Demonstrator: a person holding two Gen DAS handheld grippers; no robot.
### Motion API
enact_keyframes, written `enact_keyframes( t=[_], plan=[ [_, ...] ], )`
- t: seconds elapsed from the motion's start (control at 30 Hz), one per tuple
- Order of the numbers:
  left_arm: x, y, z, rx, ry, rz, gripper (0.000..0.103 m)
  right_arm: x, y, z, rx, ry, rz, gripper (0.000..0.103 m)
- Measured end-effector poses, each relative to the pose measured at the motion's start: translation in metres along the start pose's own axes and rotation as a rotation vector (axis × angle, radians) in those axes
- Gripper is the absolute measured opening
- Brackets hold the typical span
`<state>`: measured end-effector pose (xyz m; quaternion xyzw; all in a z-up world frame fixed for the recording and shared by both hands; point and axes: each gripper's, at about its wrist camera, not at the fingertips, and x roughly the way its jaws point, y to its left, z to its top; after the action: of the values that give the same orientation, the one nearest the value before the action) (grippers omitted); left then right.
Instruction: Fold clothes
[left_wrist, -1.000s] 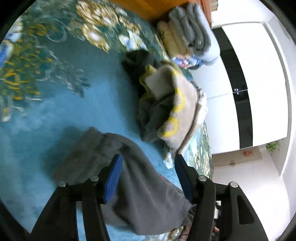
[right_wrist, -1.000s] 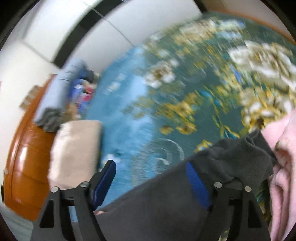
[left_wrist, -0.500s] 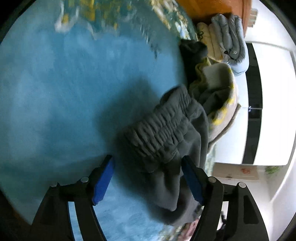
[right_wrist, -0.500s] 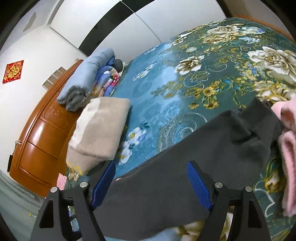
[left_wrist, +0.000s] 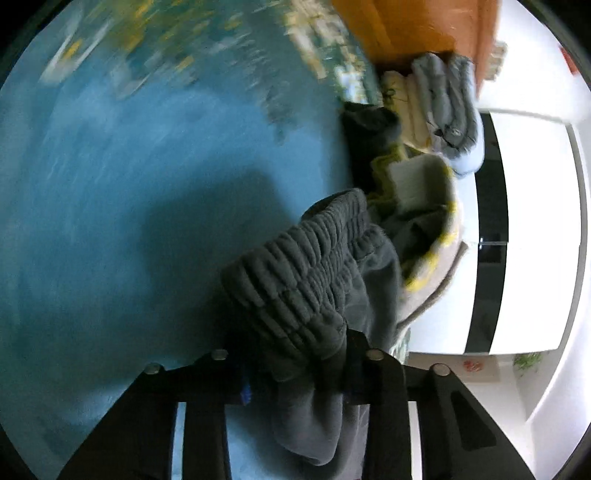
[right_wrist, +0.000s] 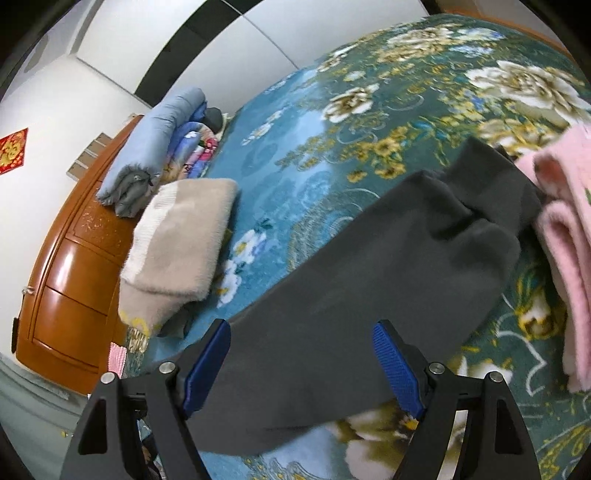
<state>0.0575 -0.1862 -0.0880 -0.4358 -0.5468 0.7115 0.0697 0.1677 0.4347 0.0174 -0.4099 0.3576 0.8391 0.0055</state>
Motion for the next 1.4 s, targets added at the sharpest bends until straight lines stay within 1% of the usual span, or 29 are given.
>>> enact_keyframes(
  t=[0.07,0.17,0.2,0.23,0.3,0.37,0.4,0.43,0.5,0.57,0.6,0.67,0.7,0.77,0.83,0.93,0.97,1.0,1.07,1.13,1.2,1.27,1.33,1.4],
  plan=[
    [-0.012,-0.023,0.014,0.063,-0.022,-0.027,0.032,-0.007,-0.006,-0.003,0.008,-0.002,-0.001,0.082],
    [-0.044,-0.052,0.044,0.166,-0.118,-0.034,0.032,-0.020,-0.015,-0.011,0.007,-0.010,-0.008,0.082],
    [-0.051,-0.054,0.055,0.177,-0.145,-0.012,0.032,-0.022,-0.021,-0.017,0.007,-0.005,-0.015,0.082],
    [-0.054,-0.052,0.069,0.177,-0.158,0.030,0.033,-0.020,-0.026,-0.023,0.010,0.010,-0.020,0.082],
    [-0.045,-0.041,0.083,0.171,-0.131,0.125,0.033,-0.011,-0.035,-0.032,0.028,0.049,-0.025,0.082],
    [-0.033,-0.027,0.093,0.162,-0.093,0.228,0.033,0.002,-0.045,-0.040,0.078,0.075,-0.025,0.082],
    [-0.029,-0.021,0.094,0.160,-0.086,0.255,0.034,0.009,-0.049,-0.043,0.104,0.087,-0.025,0.082],
    [-0.025,-0.015,0.095,0.156,-0.080,0.276,0.034,0.014,-0.054,-0.043,0.129,0.083,-0.025,0.082],
    [-0.029,-0.009,0.095,0.143,-0.071,0.271,0.035,0.019,-0.058,-0.041,0.158,0.067,-0.022,0.082],
    [-0.031,-0.007,0.095,0.138,-0.058,0.275,0.041,0.019,-0.058,-0.036,0.157,0.047,-0.015,0.082],
    [-0.032,-0.008,0.093,0.150,-0.050,0.300,0.042,0.019,-0.058,-0.034,0.157,0.036,-0.011,0.082],
    [-0.034,-0.011,0.090,0.183,-0.032,0.372,0.050,0.020,-0.059,-0.029,0.156,0.016,-0.004,0.081],
    [-0.036,-0.013,0.087,0.202,-0.029,0.397,0.052,0.020,-0.059,-0.027,0.155,0.006,-0.001,0.080],
    [-0.046,-0.018,0.083,0.245,-0.032,0.433,0.054,0.024,-0.058,-0.027,0.159,0.004,0.021,0.069],
    [-0.063,-0.024,0.076,0.293,-0.074,0.470,0.055,0.027,-0.054,-0.027,0.146,0.004,0.049,0.067],
    [-0.087,-0.042,0.065,0.361,-0.171,0.537,0.055,0.033,-0.046,-0.025,0.110,0.007,0.058,0.065],
    [-0.087,-0.052,0.062,0.387,-0.188,0.526,0.055,0.035,-0.045,-0.025,0.104,0.005,0.061,0.065],
    [-0.085,-0.060,0.057,0.420,-0.182,0.497,0.055,0.037,-0.044,-0.024,0.101,0.002,0.064,0.065],
    [-0.071,-0.076,0.034,0.504,-0.113,0.437,0.055,0.042,-0.046,-0.022,0.106,0.002,0.064,0.065],
    [-0.043,-0.086,0.011,0.574,-0.034,0.410,0.055,0.048,-0.051,-0.020,0.129,0.009,0.057,0.065],
    [-0.017,-0.085,-0.007,0.596,0.029,0.418,0.055,0.051,-0.054,-0.019,0.142,0.004,0.065,0.065],
    [0.008,-0.083,-0.024,0.617,0.086,0.428,0.055,0.049,-0.050,-0.018,0.125,-0.013,0.076,0.065],
    [0.018,-0.079,-0.031,0.628,0.089,0.462,0.055,0.042,-0.045,-0.015,0.093,-0.046,0.110,0.064],
    [0.028,-0.074,-0.038,0.639,0.091,0.495,0.055,0.041,-0.047,-0.012,0.087,-0.066,0.119,0.063]
  ],
)
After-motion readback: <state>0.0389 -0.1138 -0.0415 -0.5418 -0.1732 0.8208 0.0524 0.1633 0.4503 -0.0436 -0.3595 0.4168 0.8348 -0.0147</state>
